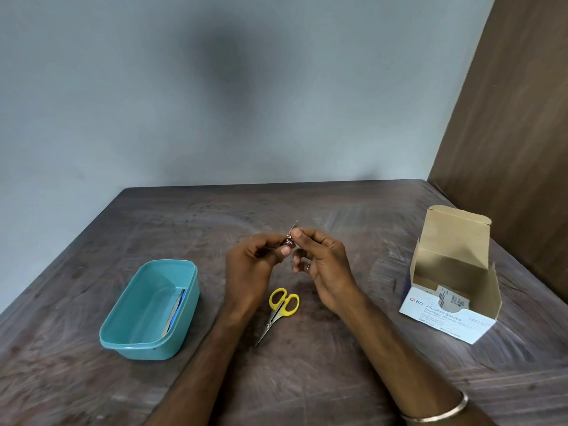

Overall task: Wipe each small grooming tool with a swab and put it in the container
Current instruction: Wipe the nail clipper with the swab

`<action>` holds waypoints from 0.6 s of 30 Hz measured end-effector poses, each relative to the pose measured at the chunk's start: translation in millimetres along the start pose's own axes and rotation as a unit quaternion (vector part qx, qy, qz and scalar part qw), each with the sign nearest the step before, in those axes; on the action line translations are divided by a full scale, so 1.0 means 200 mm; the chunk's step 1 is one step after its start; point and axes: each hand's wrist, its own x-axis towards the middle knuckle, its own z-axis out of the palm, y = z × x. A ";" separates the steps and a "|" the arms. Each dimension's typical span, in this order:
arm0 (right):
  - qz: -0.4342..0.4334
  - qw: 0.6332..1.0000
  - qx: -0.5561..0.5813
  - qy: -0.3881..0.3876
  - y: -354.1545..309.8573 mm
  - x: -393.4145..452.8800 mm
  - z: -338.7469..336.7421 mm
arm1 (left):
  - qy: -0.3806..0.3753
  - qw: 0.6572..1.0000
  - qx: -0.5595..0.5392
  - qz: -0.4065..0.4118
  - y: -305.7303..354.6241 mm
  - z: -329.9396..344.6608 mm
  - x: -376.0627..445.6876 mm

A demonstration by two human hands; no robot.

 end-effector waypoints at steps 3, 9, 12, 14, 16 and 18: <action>0.000 1.000 0.008 -0.011 0.00 0.00 0.00 | 0.003 0.999 -0.041 -0.028 0.01 0.00 0.00; -0.003 1.000 0.004 0.002 -0.02 0.02 -0.05 | 0.044 0.990 -0.106 -0.080 0.00 -0.01 0.02; 0.003 1.000 0.007 0.016 -0.04 0.03 -0.06 | 0.057 0.988 -0.105 -0.098 -0.02 -0.02 0.03; 0.013 1.000 -0.011 0.008 -0.05 0.03 -0.07 | 0.050 0.991 -0.081 -0.090 -0.03 -0.03 0.03; 0.021 1.000 -0.016 -0.006 -0.04 0.02 -0.06 | 0.035 0.994 -0.060 -0.081 -0.04 -0.03 0.03; 0.020 1.000 -0.014 -0.005 -0.03 0.02 -0.05 | 0.018 0.995 -0.056 -0.077 -0.04 -0.03 0.02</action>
